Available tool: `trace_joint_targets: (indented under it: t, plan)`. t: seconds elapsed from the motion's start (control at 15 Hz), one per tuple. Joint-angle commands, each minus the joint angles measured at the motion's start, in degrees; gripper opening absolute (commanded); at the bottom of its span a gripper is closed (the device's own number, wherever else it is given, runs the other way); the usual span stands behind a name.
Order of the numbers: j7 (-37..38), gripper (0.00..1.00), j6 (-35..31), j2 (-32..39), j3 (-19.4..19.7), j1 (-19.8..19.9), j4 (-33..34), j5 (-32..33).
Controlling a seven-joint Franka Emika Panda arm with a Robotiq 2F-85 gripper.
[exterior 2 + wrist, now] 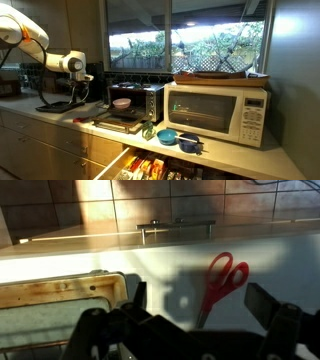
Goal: Put the pair of scissors on top of the microwave on the left
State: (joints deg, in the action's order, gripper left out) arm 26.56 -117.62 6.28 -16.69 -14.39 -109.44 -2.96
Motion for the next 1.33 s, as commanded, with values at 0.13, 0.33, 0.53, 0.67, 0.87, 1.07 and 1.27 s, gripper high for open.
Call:
trace_joint_targets:
  t: [0.13, 0.33, 0.53, 0.67, 0.87, 1.07, 1.27]
  plan:
    - [4.73, 1.00, 0.94, 3.91, 1.60, -2.14, 2.28, 1.21]
    - [5.38, 1.00, 1.25, 4.62, 1.73, -2.27, 3.25, 1.35]
    - [15.66, 1.00, 0.58, 10.49, 2.68, -3.91, 8.98, 2.11]
    - [19.31, 1.00, 1.26, 14.26, 3.09, -5.06, 12.68, 1.80]
    - [22.73, 1.00, 3.69, 18.85, 3.85, -6.94, 17.52, 1.58]
    - [21.30, 1.00, 2.57, 23.11, 5.05, -8.55, 20.61, 3.93]
    - [19.00, 1.00, 1.97, 27.15, 5.95, -9.25, 23.75, 4.23]
